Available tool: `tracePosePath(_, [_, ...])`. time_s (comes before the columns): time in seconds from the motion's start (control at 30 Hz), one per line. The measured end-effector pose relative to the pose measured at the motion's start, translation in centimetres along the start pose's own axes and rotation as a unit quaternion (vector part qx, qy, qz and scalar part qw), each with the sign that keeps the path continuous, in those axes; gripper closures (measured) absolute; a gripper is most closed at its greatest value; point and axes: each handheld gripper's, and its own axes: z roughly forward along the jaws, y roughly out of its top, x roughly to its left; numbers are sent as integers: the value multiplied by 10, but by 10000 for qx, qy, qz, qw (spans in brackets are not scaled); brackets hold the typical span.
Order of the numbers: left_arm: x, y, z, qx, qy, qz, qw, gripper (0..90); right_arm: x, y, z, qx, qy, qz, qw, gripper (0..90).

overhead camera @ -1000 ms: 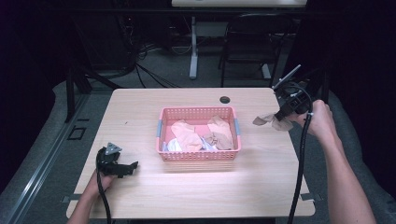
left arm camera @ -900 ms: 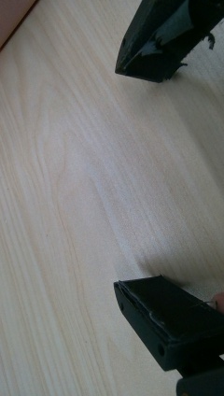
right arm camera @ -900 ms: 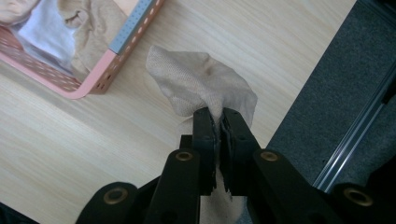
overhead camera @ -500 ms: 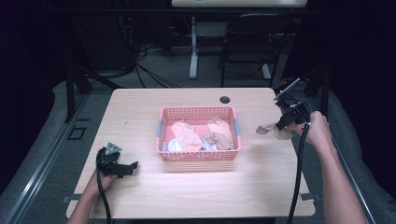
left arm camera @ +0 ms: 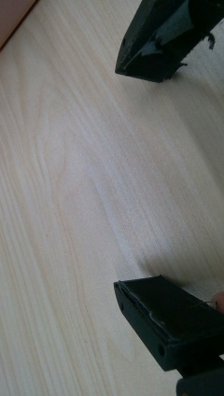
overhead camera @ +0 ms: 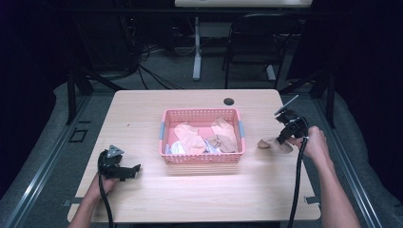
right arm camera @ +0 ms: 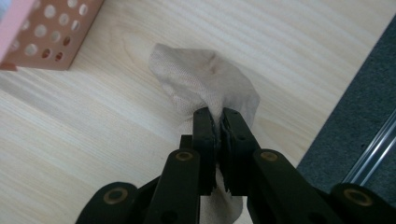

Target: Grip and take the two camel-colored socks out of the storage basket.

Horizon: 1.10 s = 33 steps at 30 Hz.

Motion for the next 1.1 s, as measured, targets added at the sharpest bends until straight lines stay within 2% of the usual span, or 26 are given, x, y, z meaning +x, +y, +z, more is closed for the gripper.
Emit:
tracePosePath(0.27, [0,0,0,-1,0,-1,10000,0,-1,-5,34,185,170,101,9996,852])
tracePosePath(0.3, [0,0,0,0,-1,-1,10000,0,0,-5,37,281,102,83,9995,851])
tracePosePath(0.5, [0,0,0,0,-1,-1,10000,0,-1,-7,49,388,148,108,9991,823])
tracePosePath(0.6, [0,0,0,-1,-1,0,10000,0,-2,-7,48,397,179,123,9990,697])
tracePosePath(0.63, [0,0,0,1,-3,-1,10000,0,-2,-8,47,269,220,185,9992,664])
tracePosePath(0.7, [0,0,0,4,0,7,10000,0,-1,-8,44,179,210,196,9994,512])
tracePosePath(0.73, [0,0,0,9,-3,2,10000,0,-1,-8,43,158,180,207,9995,473])
tracePosePath(0.8, [0,0,0,7,-2,0,10000,0,-1,-8,38,-64,204,295,9993,321])
tracePosePath(0.83, [0,0,0,5,-2,3,10000,0,-2,-8,35,-9,243,220,9995,277])
tracePosePath(0.93, [0,0,0,2,4,3,10000,0,1,-11,28,-215,300,275,9989,174])
tracePosePath(0.97, [0,0,0,1,6,1,10000,0,0,-11,25,-151,315,179,9992,159])
tracePosePath(1.03, [0,0,0,2,8,-2,10000,0,1,-12,19,-151,292,154,9993,143])
tracePosePath(1.07, [0,0,0,2,9,-1,10000,0,2,-13,17,-200,243,222,9993,130])
tracePosePath(1.1, [0,0,0,2,9,-2,10000,0,1,-13,12,-108,312,141,9994,101])
